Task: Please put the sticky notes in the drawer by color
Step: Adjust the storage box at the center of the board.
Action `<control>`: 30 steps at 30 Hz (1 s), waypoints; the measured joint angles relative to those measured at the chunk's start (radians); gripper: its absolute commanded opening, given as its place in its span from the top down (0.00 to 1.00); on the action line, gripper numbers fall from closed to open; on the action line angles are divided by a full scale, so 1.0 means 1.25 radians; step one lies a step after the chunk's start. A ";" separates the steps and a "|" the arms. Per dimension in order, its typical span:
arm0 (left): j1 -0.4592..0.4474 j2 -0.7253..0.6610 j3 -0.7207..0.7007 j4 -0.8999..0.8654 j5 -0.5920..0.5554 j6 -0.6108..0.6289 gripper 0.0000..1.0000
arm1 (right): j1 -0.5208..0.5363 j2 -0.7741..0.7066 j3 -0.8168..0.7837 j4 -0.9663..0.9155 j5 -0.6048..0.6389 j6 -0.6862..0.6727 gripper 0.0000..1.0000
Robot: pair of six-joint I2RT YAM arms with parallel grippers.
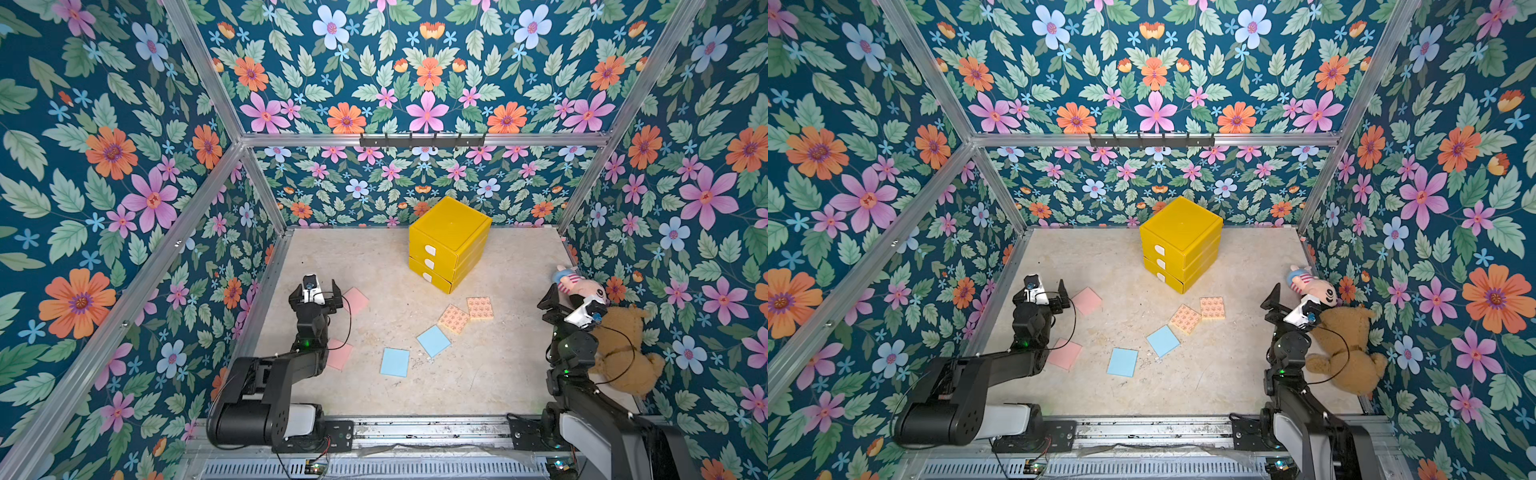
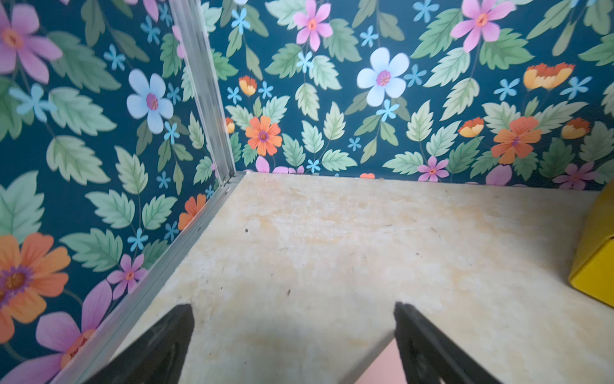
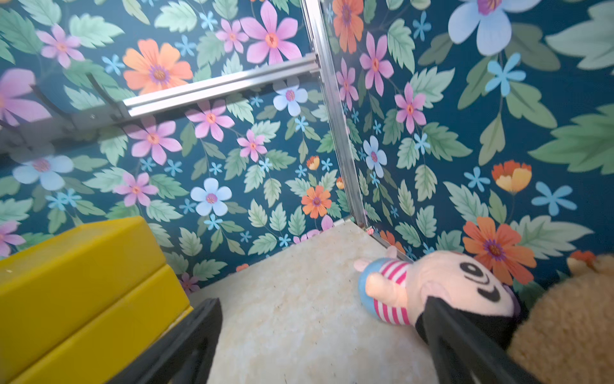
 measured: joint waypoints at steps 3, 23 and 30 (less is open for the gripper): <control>-0.090 -0.049 0.066 -0.102 -0.039 0.017 0.00 | 0.000 -0.128 0.032 -0.127 -0.039 0.024 0.01; -0.208 0.352 0.933 -0.747 0.341 -0.240 0.00 | 0.068 -0.113 0.278 -0.696 -0.375 0.423 0.01; -0.203 0.596 1.302 -0.951 0.441 -0.240 0.00 | 0.123 0.039 0.357 -0.631 -0.418 0.534 0.01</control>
